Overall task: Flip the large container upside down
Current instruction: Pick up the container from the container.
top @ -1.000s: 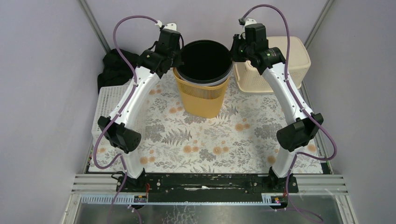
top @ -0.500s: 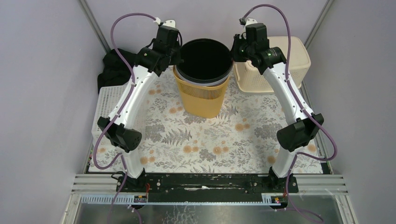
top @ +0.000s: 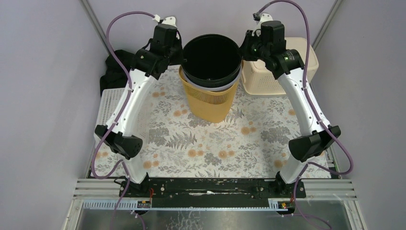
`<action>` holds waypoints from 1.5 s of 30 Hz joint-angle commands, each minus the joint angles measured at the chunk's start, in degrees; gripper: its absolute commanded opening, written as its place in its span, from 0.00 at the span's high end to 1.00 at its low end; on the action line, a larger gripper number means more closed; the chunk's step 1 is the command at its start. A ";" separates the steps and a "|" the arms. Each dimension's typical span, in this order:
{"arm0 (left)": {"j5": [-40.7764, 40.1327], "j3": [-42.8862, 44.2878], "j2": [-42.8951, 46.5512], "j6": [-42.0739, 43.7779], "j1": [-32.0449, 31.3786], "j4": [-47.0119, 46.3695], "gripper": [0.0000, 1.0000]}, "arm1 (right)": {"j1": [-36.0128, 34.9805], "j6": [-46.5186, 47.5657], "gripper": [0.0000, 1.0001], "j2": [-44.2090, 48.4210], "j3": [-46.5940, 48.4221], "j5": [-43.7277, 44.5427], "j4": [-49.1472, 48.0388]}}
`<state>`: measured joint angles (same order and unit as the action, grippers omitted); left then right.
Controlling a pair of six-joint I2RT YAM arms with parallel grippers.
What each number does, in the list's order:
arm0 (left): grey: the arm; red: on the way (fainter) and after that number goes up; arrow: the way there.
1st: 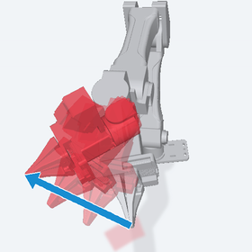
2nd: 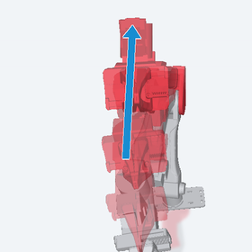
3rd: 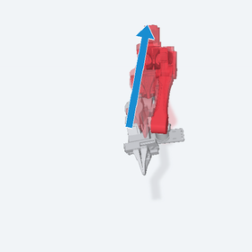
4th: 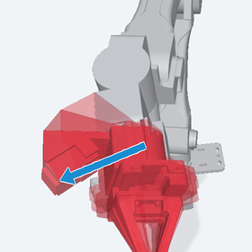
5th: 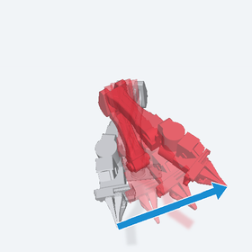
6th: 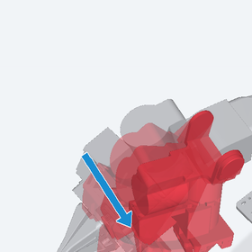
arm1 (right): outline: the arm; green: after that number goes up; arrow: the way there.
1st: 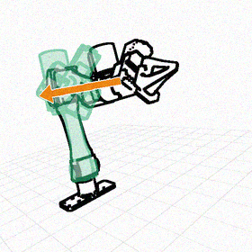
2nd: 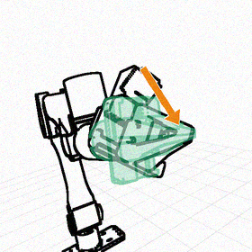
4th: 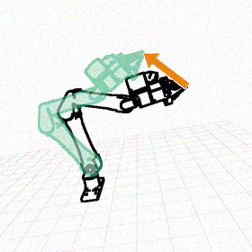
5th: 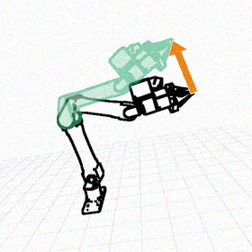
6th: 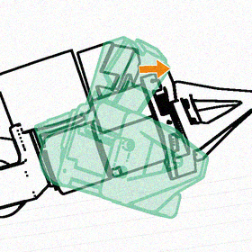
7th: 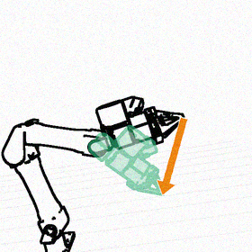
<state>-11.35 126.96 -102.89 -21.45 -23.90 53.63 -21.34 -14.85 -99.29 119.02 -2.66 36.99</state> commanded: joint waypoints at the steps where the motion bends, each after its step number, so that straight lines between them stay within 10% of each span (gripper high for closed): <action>1: 5.33 0.97 2.57 -0.43 -0.28 -3.38 0.80 | -0.98 -1.06 1.00 3.66 2.16 -4.95 -5.71; 7: 5.98 -0.30 2.99 -0.46 0.63 -2.41 0.51 | -0.95 -0.96 1.00 5.33 2.14 -4.62 -5.52; 20: 4.69 -0.37 3.33 -0.32 2.53 -0.85 0.33 | -0.90 -1.06 1.00 5.11 1.66 -4.55 -5.69; 45: 8.01 1.34 -1.08 1.41 1.63 3.28 0.43 | -0.98 -2.40 1.00 5.14 3.51 -5.65 -6.95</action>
<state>-4.97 126.78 -103.09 -21.19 -21.78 56.45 -21.39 -15.68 -97.86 119.02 -4.21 36.40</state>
